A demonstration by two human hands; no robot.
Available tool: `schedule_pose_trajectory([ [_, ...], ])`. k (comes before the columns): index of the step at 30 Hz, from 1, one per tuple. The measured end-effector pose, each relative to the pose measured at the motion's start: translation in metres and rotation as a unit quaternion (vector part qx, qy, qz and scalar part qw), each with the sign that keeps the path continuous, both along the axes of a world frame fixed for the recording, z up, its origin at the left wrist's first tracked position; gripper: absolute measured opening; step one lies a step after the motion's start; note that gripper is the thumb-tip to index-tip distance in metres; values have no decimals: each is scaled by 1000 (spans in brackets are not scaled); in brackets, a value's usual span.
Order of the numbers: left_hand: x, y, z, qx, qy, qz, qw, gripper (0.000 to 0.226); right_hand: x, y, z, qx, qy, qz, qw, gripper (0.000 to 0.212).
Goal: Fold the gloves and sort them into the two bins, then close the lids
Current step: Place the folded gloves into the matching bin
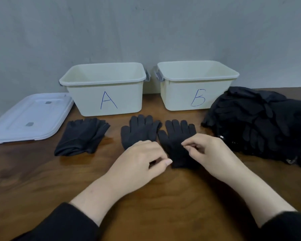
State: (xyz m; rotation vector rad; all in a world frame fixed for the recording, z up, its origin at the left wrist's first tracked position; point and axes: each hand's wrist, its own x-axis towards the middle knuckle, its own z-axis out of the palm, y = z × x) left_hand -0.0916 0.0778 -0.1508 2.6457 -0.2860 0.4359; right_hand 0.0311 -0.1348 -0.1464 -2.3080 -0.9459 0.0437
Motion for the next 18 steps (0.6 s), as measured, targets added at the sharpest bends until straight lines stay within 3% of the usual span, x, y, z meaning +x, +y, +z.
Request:
schedule_pose_trajectory([
  [2, -2, 15, 0, 23, -2, 52, 998, 30, -3, 6, -14, -36, -25, 33, 998, 12],
  [6, -2, 40, -9, 50, 92, 125, 987, 41, -3, 8, -22, -44, -50, 41, 997, 15],
  [10, 2, 41, -8, 41, 109, 112, 987, 39, -8, 8, -21, -33, -51, 38, 997, 24],
  [14, 0, 44, -10, 18, 116, 112, 987, 37, -4, -1, -18, -93, -5, 89, 992, 38],
  [18, -1, 50, -10, -57, 74, 134, 986, 26, -4, 5, -16, -109, -71, 79, 988, 19],
])
